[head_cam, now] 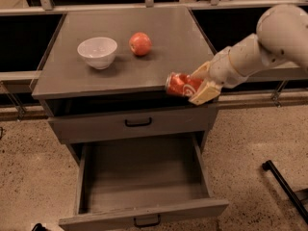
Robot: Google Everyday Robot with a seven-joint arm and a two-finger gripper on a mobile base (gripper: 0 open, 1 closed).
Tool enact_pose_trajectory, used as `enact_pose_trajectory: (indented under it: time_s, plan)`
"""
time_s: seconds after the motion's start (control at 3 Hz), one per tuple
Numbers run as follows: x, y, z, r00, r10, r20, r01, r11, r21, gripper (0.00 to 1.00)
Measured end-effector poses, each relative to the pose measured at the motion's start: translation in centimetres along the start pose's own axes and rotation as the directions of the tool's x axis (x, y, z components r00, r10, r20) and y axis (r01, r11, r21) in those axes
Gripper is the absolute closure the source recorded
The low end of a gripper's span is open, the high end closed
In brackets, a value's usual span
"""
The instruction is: Pick coke can from middle drawer and place on counter
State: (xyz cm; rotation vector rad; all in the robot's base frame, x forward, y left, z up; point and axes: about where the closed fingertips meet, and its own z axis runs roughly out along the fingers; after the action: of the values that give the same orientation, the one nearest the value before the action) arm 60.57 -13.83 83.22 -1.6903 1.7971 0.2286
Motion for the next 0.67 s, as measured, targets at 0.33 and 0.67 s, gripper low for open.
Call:
enact_pose_trajectory:
  time_s: [0.33, 0.67]
  plan:
    - [-2.4, -4.2, -3.4, 0.997, 0.038, -0.071, -0.034, 0.9982, 0.048, 1.0]
    - [-3.9, -9.8, -4.0, 0.97, 0.192, -0.148, -0.182, 0.9803, 0.078, 1.0]
